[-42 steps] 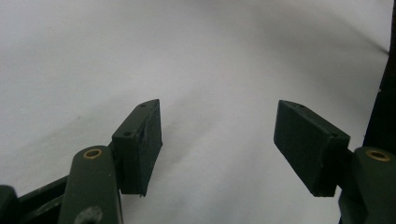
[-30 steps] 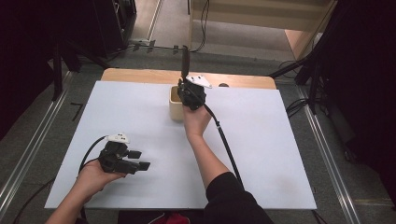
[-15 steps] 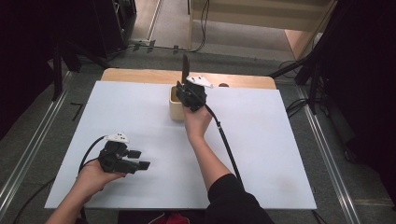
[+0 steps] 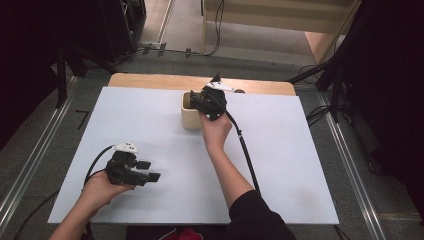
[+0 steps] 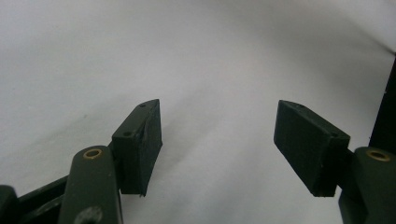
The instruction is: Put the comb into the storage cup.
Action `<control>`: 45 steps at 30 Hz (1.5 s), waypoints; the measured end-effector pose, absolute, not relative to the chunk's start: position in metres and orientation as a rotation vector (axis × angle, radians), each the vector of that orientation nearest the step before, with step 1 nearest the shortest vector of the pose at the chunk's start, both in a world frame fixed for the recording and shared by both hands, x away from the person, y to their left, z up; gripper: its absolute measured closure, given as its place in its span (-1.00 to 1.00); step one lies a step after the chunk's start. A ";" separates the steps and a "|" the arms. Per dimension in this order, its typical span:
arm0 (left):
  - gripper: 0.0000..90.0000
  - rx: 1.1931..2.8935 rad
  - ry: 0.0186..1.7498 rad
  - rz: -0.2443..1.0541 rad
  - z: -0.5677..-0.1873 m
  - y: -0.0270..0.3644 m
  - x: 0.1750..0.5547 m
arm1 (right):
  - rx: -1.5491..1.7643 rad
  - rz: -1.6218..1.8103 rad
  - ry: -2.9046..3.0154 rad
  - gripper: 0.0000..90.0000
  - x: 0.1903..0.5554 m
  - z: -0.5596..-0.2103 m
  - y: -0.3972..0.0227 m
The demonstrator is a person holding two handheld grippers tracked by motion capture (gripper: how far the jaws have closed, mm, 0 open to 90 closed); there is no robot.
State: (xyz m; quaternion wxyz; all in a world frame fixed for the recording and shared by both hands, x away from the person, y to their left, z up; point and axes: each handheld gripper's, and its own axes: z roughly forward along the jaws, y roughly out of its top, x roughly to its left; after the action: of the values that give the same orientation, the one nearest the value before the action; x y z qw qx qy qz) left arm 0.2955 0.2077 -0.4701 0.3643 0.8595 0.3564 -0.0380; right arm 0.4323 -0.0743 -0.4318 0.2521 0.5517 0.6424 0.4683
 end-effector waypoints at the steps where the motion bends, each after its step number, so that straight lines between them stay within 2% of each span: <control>1: -0.26 2.212 0.916 -0.098 -0.470 0.208 0.296 | 1.493 1.267 1.750 -0.27 0.432 -0.432 -0.075; 45: -0.26 2.210 0.923 -0.090 -0.469 0.209 0.296 | 1.452 1.247 1.831 -0.27 0.388 -0.440 -0.111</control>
State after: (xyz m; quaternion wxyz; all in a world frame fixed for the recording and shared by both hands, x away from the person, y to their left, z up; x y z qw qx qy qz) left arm 0.2956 0.2093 -0.4695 0.3640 0.8589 0.3586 -0.0350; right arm 0.3876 -0.1111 -0.4395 0.2440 0.5315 0.6705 0.4565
